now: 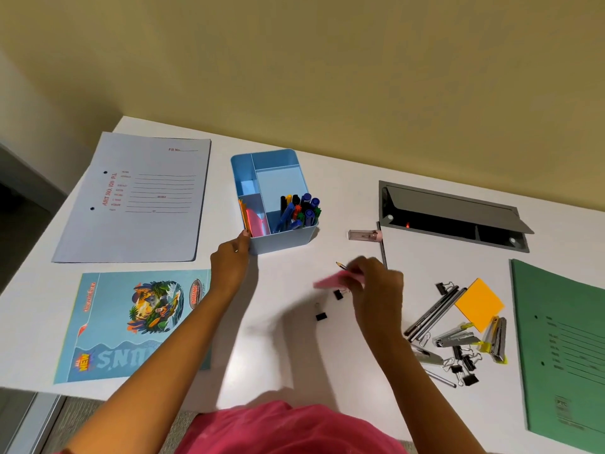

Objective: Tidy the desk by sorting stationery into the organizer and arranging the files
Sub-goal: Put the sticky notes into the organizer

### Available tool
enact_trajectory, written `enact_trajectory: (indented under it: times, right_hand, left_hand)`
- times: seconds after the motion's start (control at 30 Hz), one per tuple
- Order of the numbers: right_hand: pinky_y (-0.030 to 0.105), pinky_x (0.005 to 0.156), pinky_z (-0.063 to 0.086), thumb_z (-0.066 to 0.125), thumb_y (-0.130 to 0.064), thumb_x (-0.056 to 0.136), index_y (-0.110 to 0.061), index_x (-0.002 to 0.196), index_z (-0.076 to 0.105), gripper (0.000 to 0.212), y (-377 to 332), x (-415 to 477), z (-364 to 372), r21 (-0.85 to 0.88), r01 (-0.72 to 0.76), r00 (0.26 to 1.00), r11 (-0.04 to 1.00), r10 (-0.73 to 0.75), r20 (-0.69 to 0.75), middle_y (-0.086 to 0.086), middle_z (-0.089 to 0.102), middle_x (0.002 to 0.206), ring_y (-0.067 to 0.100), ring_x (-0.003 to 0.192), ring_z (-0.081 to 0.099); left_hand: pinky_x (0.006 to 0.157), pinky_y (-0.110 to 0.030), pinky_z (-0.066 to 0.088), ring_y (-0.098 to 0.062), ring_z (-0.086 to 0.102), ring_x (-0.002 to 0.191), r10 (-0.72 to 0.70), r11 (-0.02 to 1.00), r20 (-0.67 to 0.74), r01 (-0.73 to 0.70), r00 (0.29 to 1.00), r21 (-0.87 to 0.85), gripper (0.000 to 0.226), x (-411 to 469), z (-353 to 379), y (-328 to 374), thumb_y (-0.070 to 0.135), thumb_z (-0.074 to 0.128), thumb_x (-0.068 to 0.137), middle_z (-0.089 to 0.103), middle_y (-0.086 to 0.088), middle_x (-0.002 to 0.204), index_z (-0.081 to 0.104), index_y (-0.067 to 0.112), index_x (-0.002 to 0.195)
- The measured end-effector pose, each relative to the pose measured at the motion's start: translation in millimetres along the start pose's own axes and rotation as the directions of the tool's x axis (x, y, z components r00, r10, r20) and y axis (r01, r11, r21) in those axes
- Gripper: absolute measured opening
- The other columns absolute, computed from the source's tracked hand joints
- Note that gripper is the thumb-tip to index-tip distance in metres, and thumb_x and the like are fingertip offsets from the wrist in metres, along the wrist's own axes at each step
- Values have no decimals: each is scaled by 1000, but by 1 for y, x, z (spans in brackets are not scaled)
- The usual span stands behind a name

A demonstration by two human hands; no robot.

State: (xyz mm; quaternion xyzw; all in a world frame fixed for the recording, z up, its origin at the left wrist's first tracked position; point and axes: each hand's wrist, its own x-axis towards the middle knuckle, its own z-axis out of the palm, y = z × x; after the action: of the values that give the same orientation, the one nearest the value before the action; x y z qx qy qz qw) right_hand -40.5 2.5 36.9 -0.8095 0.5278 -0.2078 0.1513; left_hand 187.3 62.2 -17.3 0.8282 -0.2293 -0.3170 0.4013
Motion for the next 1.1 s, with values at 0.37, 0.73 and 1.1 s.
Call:
enact_trajectory:
  times: [0.37, 0.73, 1.1]
  right_hand:
    - [29, 58, 53, 77, -1, 71, -2, 101, 68, 31, -122, 62, 34, 86, 258, 966, 962, -256, -36, 14, 64, 85, 27, 71, 64]
    - [15, 38, 42, 91, -8, 44, -8, 77, 70, 40, -130, 74, 82, -171, 307, 942, 936, -273, 197, 7, 62, 65, 13, 49, 62]
    - [27, 79, 51, 49, 1, 94, 3, 106, 64, 19, -48, 51, 33, 215, 330, 899, 919, -237, -368, 16, 63, 96, 26, 85, 63]
  left_hand:
    - [83, -41, 47, -35, 65, 85, -15, 1000, -17, 16, 1000, 22, 58, 1, 3, 0, 45, 29, 100, 70, -20, 91, 68, 3, 87]
    - [85, -42, 49, -35, 66, 89, -68, 997, -17, 68, 998, -20, 45, -1, 2, 6, 45, 31, 100, 70, -20, 93, 58, 14, 80]
    - [87, -45, 50, -36, 66, 87, -13, 1000, -15, 13, 1000, 28, 38, -1, 1, 0, 43, 33, 100, 70, -22, 96, 55, 22, 78]
